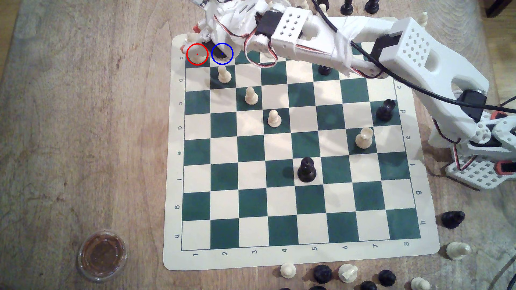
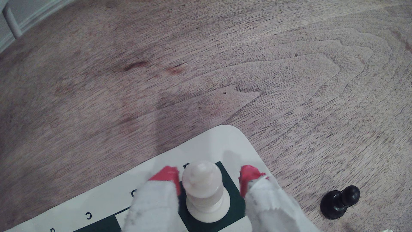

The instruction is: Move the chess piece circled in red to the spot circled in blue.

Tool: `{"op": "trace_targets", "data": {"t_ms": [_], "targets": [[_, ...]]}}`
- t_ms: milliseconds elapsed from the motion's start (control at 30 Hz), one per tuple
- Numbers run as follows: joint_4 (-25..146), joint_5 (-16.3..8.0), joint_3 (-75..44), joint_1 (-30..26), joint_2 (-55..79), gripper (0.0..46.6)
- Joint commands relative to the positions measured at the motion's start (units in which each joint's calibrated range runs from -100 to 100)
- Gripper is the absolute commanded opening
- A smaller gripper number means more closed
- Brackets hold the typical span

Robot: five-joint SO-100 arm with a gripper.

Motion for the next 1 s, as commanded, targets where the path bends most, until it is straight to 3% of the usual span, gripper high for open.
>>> {"op": "trace_targets", "data": {"t_ms": [0, 667, 967], "targets": [[-1.2, -0.5, -7.0, -0.5, -1.8, 5.7], [-2.0, -1.1, -7.2, -1.1, -4.9, 1.0], [-3.5, -0.7, 3.4, -1.0, -17.5, 1.0]]}}
